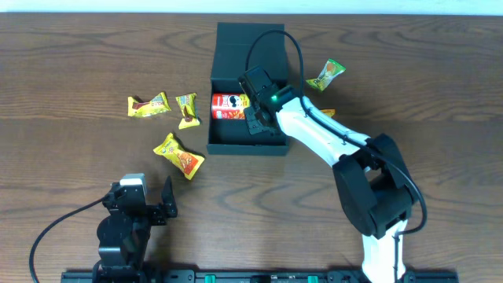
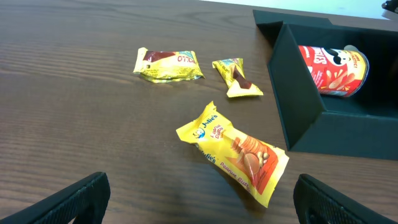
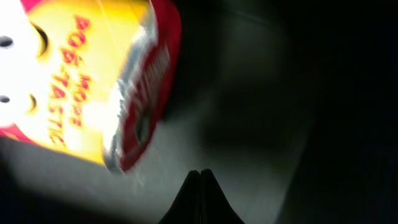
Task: Pack container
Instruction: 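Lower the can into the box and open the right gripper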
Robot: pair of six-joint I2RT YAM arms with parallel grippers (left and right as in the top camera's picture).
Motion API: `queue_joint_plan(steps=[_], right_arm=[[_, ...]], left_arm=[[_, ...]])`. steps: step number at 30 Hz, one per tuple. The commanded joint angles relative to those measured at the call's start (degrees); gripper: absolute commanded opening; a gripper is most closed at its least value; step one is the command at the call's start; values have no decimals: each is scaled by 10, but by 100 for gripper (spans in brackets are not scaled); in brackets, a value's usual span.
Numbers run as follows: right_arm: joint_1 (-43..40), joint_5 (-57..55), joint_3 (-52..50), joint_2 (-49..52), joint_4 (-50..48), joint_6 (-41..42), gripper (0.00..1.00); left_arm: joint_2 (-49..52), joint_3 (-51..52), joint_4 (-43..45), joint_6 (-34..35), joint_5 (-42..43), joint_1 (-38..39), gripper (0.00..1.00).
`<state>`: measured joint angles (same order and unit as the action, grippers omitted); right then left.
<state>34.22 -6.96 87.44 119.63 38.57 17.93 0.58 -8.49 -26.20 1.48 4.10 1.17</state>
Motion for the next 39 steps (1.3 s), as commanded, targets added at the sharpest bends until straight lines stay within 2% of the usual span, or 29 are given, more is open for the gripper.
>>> queue_joint_plan(steps=[1, 6, 15, 21, 28, 39], right_arm=[[8, 8, 30, 10, 12, 13, 1], [13, 95, 42, 10, 13, 13, 1], [29, 176, 43, 10, -9, 13, 1], [54, 172, 43, 22, -78, 13, 1], [66, 170, 43, 49, -83, 18, 1], [59, 99, 43, 58, -114, 26, 1]], left_arm=[[-3, 10, -1, 2, 0, -3, 96], [-3, 10, -1, 2, 0, -3, 96], [-3, 10, -1, 2, 0, -3, 95], [-3, 10, -1, 2, 0, -3, 95], [-3, 10, -1, 2, 0, -3, 95], [-3, 10, -1, 2, 0, -3, 95]])
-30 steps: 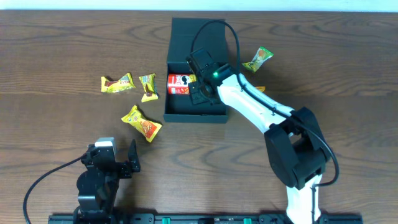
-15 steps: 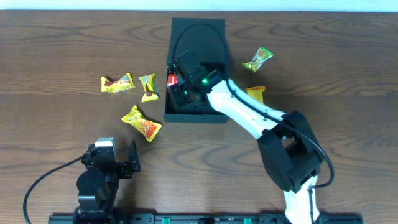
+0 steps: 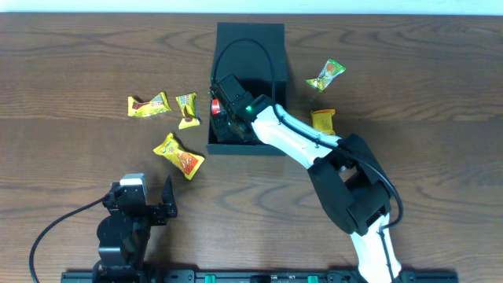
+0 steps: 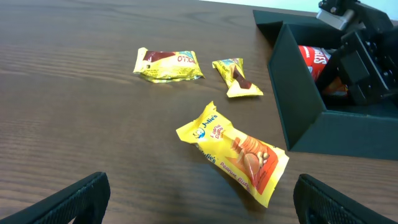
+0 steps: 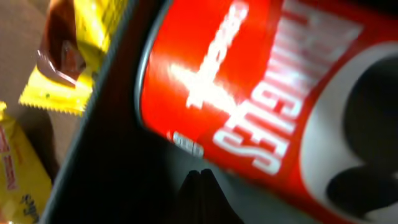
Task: Pack container
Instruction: 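Lower the can into the box and open the right gripper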
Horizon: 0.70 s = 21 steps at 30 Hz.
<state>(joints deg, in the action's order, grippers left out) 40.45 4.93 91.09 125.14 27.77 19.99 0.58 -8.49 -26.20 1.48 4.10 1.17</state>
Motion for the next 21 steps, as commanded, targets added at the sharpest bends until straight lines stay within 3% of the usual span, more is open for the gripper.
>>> queue_joint_plan(steps=[1, 21], right_arm=[[-3, -19, 7, 3, -12, 5, 1], [-12, -73, 7, 6, -64, 5, 1]], left_arm=[[-3, 10, -1, 2, 0, -3, 95], [-3, 10, -1, 2, 0, -3, 96]])
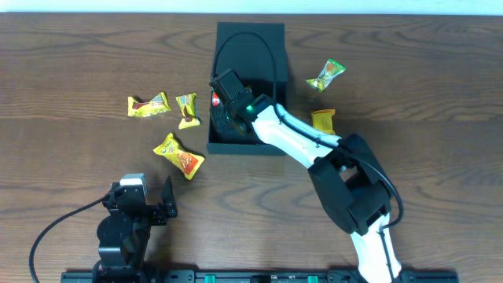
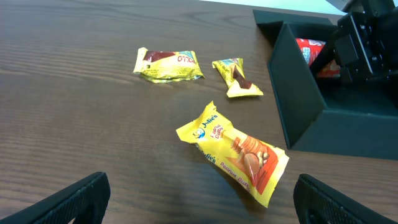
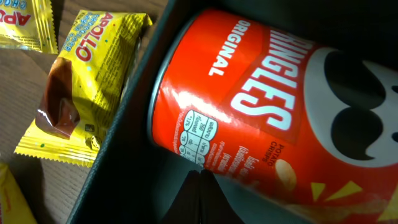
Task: Pack container
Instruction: 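Lower the can into the box and open the right gripper, then move the right gripper to the yellow square snack packet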
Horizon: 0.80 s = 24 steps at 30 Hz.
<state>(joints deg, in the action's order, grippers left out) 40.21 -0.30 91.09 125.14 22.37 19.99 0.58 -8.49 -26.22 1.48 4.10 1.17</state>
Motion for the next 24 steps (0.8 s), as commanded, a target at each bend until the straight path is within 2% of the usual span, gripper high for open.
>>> queue_joint_plan(steps=[1, 16, 21, 24], right_arm=[[-9, -21, 7, 6, -13, 5, 1], [-7, 35, 7, -16, 11, 10, 1], [-8, 35, 7, -85, 42, -10, 1], [-9, 35, 7, -162, 61, -31, 1]], left_arm=[[-3, 10, -1, 2, 0, -3, 96], [-3, 10, -1, 2, 0, -3, 95], [-3, 10, -1, 2, 0, -3, 96], [-3, 10, -1, 2, 0, -3, 95]])
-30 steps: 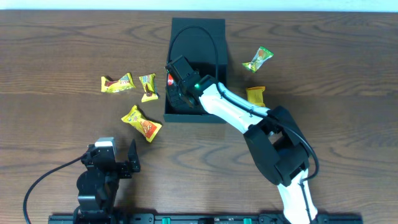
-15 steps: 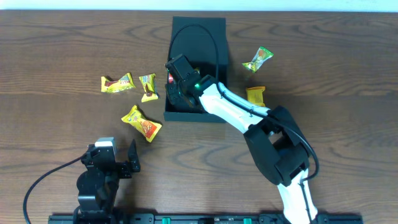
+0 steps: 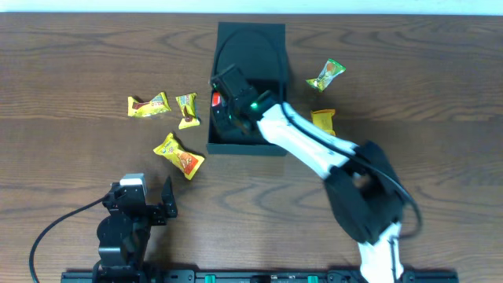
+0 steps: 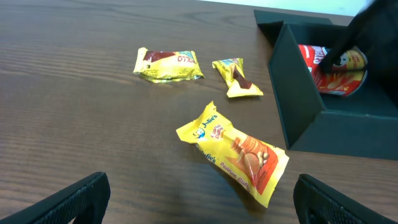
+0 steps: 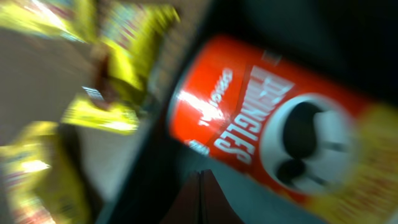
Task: Pack container
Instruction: 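Move the right gripper to the yellow square snack packet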
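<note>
A red Pringles can lies on its side in the black box, at its left wall; the left wrist view also shows the can. My right gripper is shut and empty, hovering over the box just beside the can. The right arm reaches in from the lower right. Yellow snack packets lie left of the box: one chocolate wafer, a small one, and a peanut packet. My left gripper is open, low over the table near the front edge.
Right of the box lie a green packet and an orange-yellow packet. The box lid stands open at the back. A black cable loops over the box.
The right wrist view has gone blurred and shifted: the can now sits further right in it, with more of the table and yellow packets showing. The left arm has not moved.
My right gripper was shut deep in the box at the can's right end. Then it was at the box's left side against the can. After that it stood higher over the can, and now it hovers near the left wall. The packets stayed put.
</note>
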Robot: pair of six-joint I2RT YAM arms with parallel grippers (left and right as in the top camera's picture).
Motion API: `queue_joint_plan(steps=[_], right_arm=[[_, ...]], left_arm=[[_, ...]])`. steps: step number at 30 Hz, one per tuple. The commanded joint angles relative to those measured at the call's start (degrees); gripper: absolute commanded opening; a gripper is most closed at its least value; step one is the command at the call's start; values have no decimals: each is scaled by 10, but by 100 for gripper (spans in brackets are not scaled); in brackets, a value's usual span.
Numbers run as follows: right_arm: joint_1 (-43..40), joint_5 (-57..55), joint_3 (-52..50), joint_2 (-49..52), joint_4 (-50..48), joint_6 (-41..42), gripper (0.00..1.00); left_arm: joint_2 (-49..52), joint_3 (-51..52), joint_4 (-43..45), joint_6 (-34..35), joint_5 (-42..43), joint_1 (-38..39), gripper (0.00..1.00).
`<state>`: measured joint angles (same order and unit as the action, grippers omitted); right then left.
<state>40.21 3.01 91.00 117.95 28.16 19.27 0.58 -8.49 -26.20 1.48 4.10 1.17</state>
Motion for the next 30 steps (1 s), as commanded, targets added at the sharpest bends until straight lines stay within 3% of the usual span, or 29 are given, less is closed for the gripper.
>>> queue_joint_plan(steps=[1, 6, 10, 11, 13, 18, 24, 30], right_arm=[[-9, -3, 8, -121, 7, -32, 1], [-39, -105, 8, -256, 87, -37, 1], [-127, -129, 7, -294, 257, -7, 2], [-143, -125, 1, -287, 277, -4, 13], [-168, -119, -24, -267, 290, 3, 48], [-185, -139, -59, -198, 283, 12, 81], [-224, -138, -60, -83, 282, 41, 82], [-264, -83, -61, -16, 258, 14, 82]], left_arm=[[-3, 10, -1, 2, 0, -3, 95], [-3, 10, -1, 2, 0, -3, 95], [-3, 10, -1, 2, 0, -3, 96], [-3, 10, -1, 2, 0, -3, 95], [-3, 10, -1, 2, 0, -3, 95], [-3, 10, -1, 2, 0, -3, 95], [-3, 10, -1, 2, 0, -3, 95], [-3, 10, -1, 2, 0, -3, 95]])
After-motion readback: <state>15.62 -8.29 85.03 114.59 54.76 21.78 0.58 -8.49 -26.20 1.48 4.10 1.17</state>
